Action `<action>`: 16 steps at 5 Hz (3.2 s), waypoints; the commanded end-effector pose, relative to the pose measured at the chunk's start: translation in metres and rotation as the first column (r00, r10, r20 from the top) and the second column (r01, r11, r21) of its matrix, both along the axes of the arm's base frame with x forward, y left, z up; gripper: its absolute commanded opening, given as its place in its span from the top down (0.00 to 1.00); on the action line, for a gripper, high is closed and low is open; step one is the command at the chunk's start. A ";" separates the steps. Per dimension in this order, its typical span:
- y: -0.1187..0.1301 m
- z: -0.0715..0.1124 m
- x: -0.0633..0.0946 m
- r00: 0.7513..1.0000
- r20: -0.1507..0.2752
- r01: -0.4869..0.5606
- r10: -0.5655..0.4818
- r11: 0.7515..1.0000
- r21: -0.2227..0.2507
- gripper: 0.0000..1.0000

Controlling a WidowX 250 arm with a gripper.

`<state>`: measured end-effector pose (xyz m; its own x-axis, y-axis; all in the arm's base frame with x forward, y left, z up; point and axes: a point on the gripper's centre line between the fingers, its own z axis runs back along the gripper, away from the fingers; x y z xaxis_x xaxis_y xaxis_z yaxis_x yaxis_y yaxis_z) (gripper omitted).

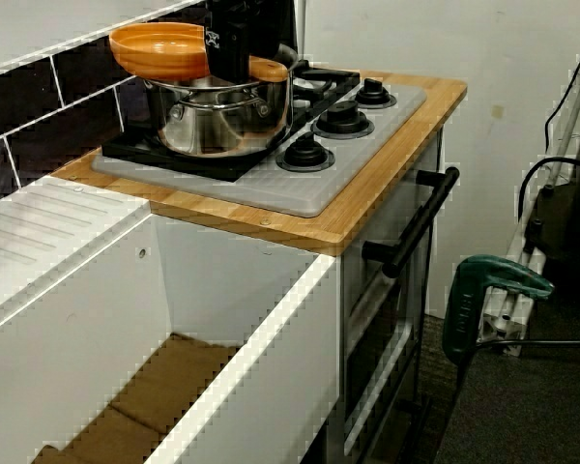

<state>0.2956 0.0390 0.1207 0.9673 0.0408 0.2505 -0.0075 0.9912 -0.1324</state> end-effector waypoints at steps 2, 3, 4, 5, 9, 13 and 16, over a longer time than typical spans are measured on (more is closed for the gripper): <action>0.007 0.019 0.007 0.999 0.036 -0.007 0.008 1.000 -0.004 0.00; 0.006 0.023 0.008 0.999 0.036 -0.002 0.003 1.000 -0.013 0.00; -0.002 0.029 0.006 0.998 0.055 0.034 -0.033 0.999 -0.014 0.00; -0.012 0.035 0.002 0.995 0.065 0.078 -0.076 0.997 -0.022 0.00; -0.051 0.051 0.003 0.979 0.089 0.184 -0.185 0.983 0.013 0.00; -0.126 0.036 0.013 0.948 0.101 0.297 -0.302 0.953 0.063 0.00; -0.165 0.004 0.044 0.948 0.050 0.308 -0.315 0.944 0.123 0.00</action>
<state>0.3382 -0.1261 0.1098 0.9219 -0.2945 0.2517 0.3069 0.9517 -0.0105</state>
